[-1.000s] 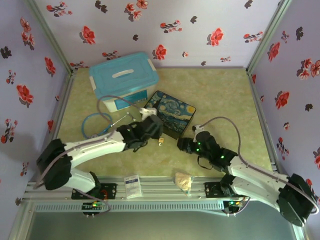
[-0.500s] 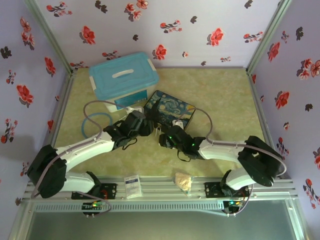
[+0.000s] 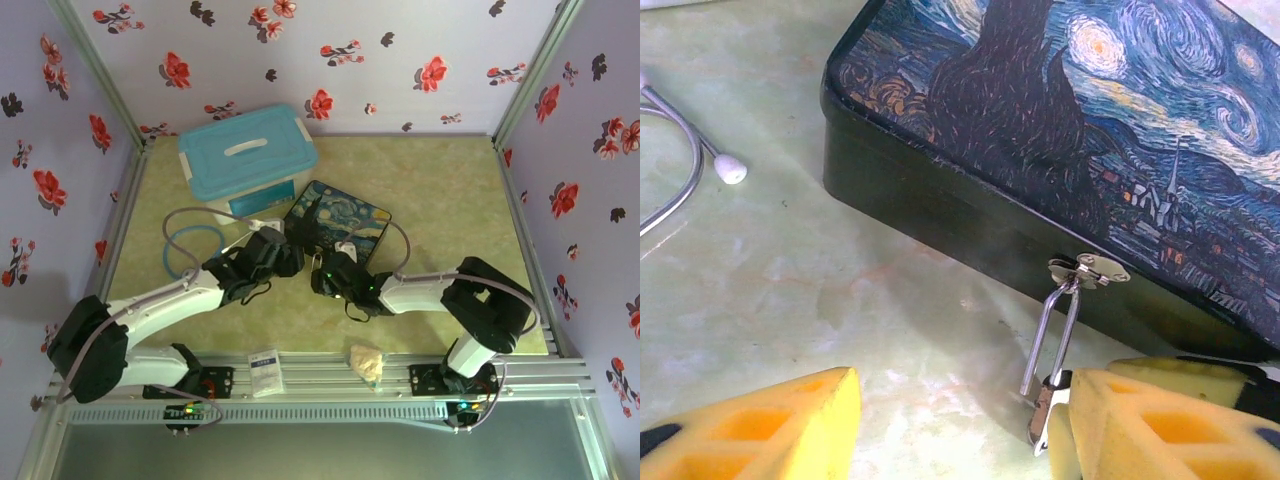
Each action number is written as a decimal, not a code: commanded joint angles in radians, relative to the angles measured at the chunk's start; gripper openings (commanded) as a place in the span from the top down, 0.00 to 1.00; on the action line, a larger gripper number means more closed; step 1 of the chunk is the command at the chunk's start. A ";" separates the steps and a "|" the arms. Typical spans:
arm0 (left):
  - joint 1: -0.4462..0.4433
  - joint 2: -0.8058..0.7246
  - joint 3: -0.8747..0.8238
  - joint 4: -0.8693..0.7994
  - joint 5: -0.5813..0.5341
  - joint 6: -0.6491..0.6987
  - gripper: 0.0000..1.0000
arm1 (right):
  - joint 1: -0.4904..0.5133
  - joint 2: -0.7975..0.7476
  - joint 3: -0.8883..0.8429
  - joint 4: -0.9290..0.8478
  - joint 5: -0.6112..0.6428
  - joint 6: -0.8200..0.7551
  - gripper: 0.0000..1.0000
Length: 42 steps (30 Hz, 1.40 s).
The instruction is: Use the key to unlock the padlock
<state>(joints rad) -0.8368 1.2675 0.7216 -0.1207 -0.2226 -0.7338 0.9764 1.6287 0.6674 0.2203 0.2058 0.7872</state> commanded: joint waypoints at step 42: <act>0.033 0.372 0.302 0.128 -0.047 0.221 0.34 | -0.019 -0.217 -0.224 -0.069 0.155 0.301 0.74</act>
<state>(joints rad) -0.8112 1.6146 0.9771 -0.0170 -0.2146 -0.5716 0.9619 1.3983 0.4541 0.1307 0.3122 1.0199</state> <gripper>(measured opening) 0.655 0.270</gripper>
